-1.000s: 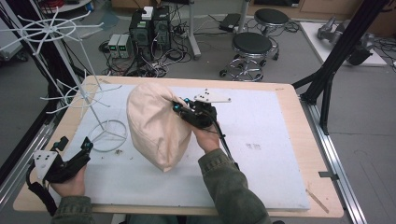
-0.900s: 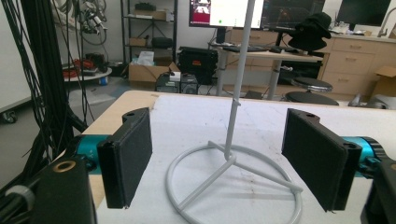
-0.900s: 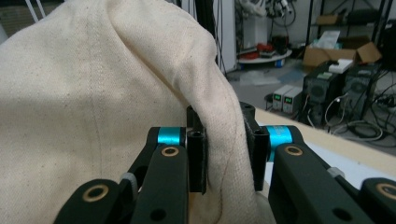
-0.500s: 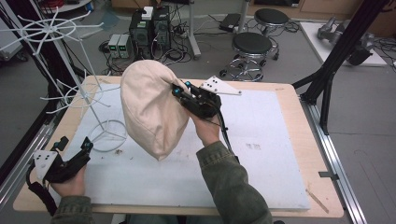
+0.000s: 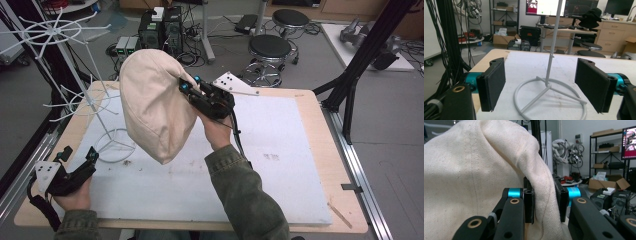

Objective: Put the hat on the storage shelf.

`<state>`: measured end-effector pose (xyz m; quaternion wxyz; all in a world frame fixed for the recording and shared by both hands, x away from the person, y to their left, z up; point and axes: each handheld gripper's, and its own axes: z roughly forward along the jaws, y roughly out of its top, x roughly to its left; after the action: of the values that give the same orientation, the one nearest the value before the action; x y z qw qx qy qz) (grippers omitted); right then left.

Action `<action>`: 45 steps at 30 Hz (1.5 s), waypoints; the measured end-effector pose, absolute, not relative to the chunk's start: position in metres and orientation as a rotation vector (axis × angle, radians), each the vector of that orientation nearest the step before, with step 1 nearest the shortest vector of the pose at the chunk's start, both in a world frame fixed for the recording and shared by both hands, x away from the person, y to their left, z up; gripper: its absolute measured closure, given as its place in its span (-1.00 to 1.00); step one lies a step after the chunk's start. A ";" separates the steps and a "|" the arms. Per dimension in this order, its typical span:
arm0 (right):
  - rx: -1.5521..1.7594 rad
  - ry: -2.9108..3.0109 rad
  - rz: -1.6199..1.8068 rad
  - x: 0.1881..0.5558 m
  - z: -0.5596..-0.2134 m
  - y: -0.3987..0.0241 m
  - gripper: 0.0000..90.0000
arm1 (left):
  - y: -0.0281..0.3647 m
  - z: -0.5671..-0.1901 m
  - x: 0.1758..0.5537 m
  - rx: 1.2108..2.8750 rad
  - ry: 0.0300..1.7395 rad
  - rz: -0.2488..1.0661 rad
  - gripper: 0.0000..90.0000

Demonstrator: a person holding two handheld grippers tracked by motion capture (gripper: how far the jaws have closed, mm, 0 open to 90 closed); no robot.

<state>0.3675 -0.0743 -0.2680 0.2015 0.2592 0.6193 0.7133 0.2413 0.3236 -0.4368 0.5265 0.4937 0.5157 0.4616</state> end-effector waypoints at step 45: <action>0.579 1.502 2.166 0.376 -0.188 -0.029 0.68 | 0.323 -0.437 0.242 1.181 1.234 1.097 -0.44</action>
<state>0.3759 -0.0292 -0.1885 0.2196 0.2093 0.5431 0.7830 0.2423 0.3228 -0.4374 0.5275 0.4942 0.5165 0.4591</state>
